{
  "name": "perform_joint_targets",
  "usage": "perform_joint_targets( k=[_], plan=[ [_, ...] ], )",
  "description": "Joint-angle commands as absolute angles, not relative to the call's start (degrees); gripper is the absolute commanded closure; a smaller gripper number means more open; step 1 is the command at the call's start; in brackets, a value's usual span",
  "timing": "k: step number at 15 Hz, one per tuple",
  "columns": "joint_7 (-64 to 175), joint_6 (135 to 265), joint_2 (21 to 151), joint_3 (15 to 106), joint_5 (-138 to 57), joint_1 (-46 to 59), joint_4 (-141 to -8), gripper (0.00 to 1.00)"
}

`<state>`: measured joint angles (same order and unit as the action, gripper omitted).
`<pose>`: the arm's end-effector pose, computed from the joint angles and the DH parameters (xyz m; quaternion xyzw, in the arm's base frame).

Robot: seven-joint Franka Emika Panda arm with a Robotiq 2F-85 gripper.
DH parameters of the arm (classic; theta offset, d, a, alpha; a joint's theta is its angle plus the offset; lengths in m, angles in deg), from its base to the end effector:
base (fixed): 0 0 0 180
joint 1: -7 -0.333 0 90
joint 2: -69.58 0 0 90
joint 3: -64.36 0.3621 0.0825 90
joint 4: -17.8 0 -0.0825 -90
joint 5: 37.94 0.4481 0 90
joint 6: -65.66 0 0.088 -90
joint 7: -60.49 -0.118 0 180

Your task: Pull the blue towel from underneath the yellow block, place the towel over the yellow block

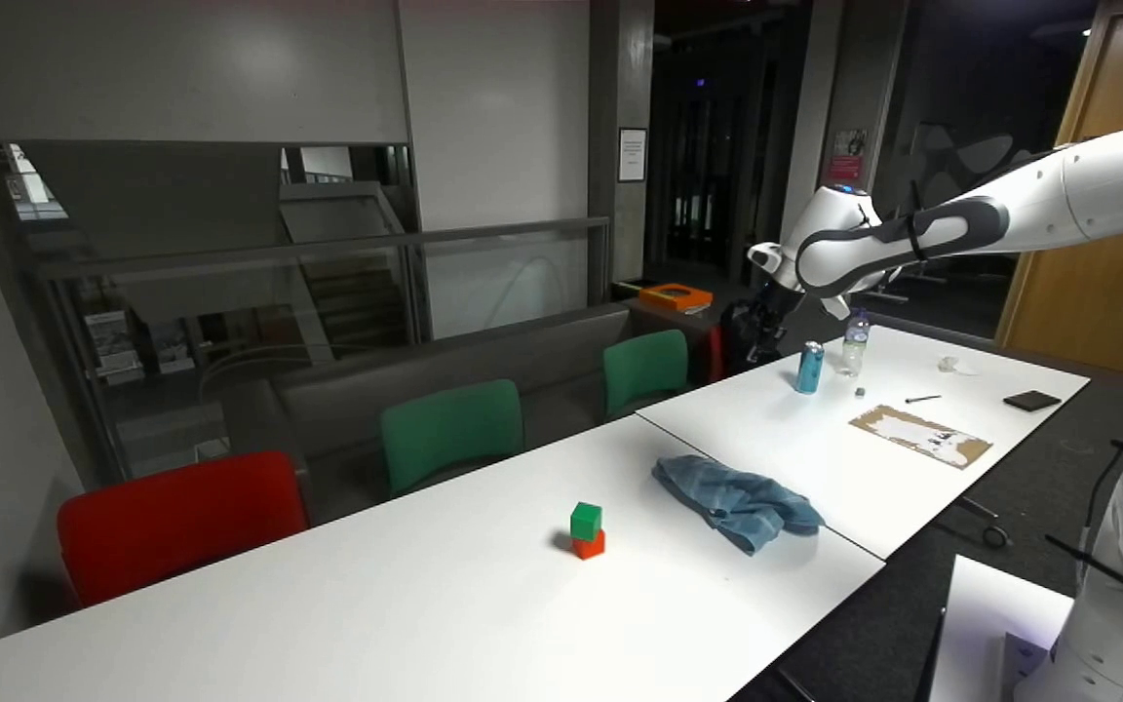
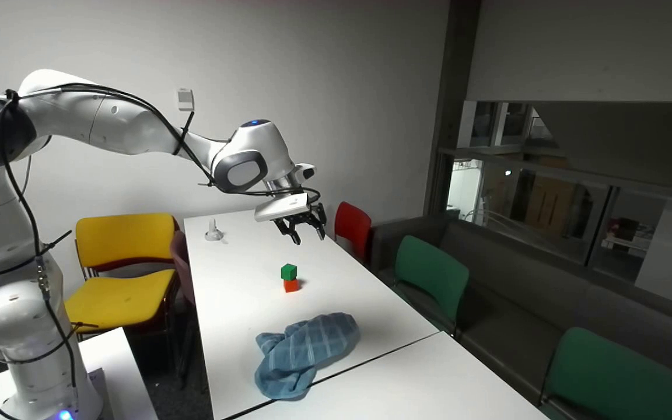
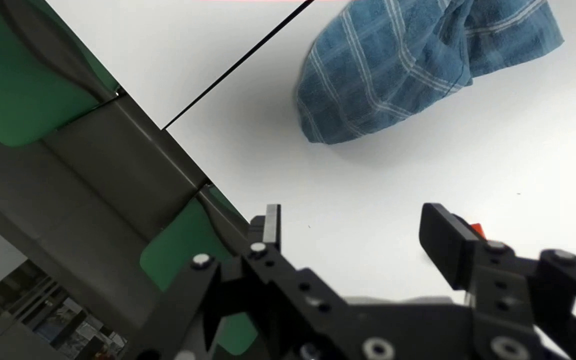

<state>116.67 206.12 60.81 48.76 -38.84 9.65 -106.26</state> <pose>0.5657 -0.1926 0.5138 0.9228 0.3191 0.1799 0.1189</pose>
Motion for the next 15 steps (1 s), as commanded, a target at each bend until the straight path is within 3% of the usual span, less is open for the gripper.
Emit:
perform_joint_targets(
  k=[1, 15],
  plan=[
    [118.77, 206.84, 60.35, 49.63, -38.21, 11.22, -104.47, 0.00],
    [109.69, 200.41, 48.64, 54.05, -43.31, 11.05, -106.40, 0.00]
  ],
)
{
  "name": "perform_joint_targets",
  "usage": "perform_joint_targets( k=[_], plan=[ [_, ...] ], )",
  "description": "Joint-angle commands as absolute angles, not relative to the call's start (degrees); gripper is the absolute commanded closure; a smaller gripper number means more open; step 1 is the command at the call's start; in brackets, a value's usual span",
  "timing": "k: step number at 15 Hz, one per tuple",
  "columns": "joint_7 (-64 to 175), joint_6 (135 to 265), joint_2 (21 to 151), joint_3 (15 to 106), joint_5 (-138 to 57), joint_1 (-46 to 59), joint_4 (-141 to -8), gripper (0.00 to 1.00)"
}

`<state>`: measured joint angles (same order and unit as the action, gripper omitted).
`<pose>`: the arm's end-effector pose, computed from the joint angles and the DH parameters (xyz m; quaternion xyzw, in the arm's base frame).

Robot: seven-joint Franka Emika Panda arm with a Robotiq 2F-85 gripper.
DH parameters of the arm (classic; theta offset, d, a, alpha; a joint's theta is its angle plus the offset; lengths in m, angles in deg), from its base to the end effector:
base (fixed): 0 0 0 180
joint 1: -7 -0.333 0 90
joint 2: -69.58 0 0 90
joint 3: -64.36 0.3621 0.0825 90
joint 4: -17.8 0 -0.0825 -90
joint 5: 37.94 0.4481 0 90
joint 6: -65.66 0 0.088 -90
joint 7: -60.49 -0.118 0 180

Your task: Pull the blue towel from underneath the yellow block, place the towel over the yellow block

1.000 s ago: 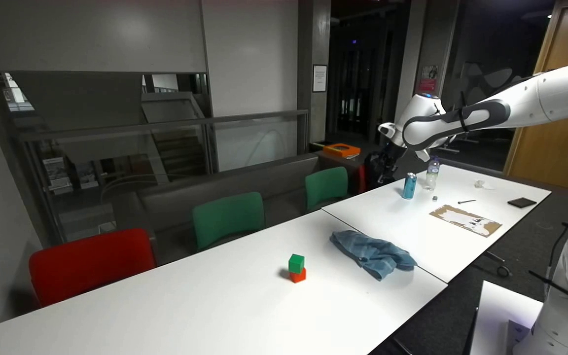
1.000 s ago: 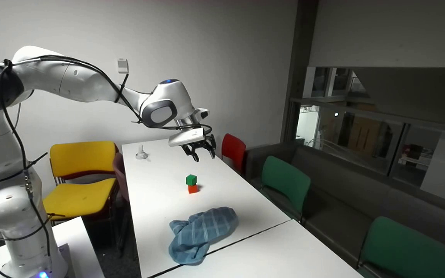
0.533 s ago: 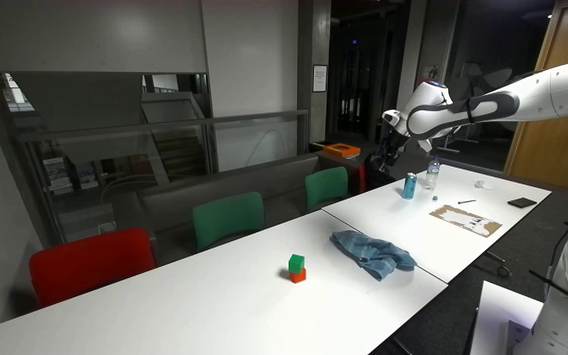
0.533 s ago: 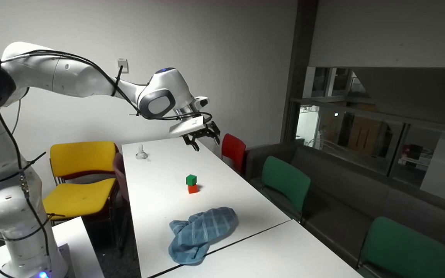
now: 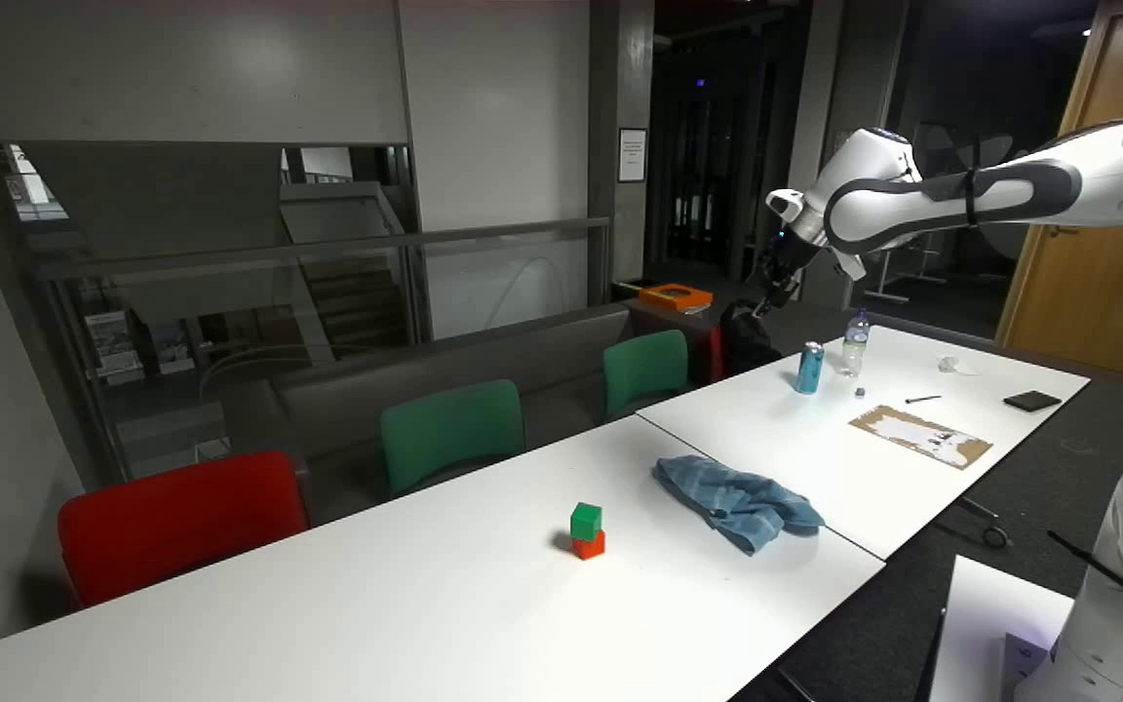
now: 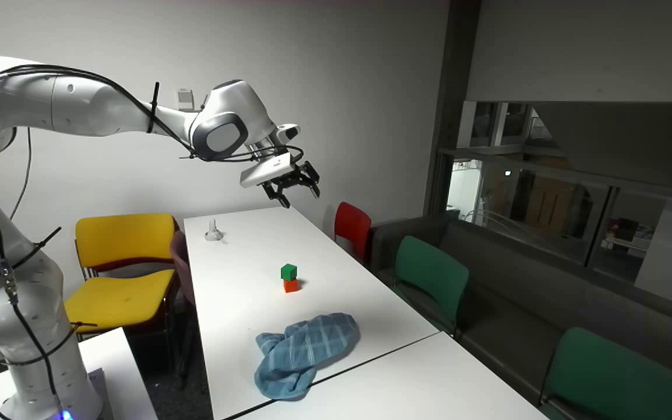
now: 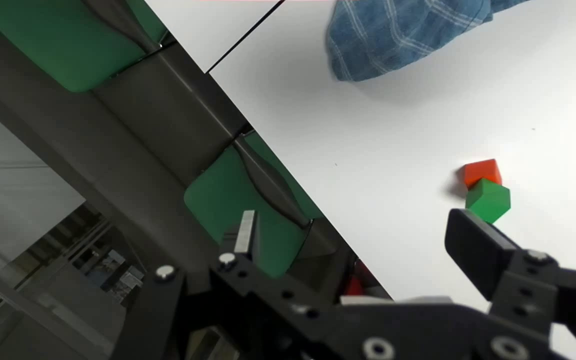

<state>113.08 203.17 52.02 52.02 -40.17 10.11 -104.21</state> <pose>0.5402 -0.1632 0.6159 0.9077 0.3109 0.2420 0.1444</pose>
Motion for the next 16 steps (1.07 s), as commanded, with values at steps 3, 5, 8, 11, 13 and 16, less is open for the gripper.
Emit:
perform_joint_targets(
  k=[3, 5, 8, 11, 13, 16],
  plan=[
    [105.50, 197.28, 46.29, 55.62, -46.12, 10.96, -108.18, 0.00],
    [106.78, 197.84, 48.71, 54.40, -44.85, 9.68, -106.30, 0.00],
    [105.62, 197.72, 47.01, 54.91, -45.47, 9.50, -107.97, 0.00],
    [105.61, 197.72, 46.75, 54.90, -45.50, 9.51, -108.25, 0.00],
    [105.61, 197.72, 46.75, 54.90, -45.50, 9.51, -108.26, 0.00],
    [105.61, 197.72, 46.75, 54.90, -45.50, 9.51, -108.26, 0.00]
  ],
)
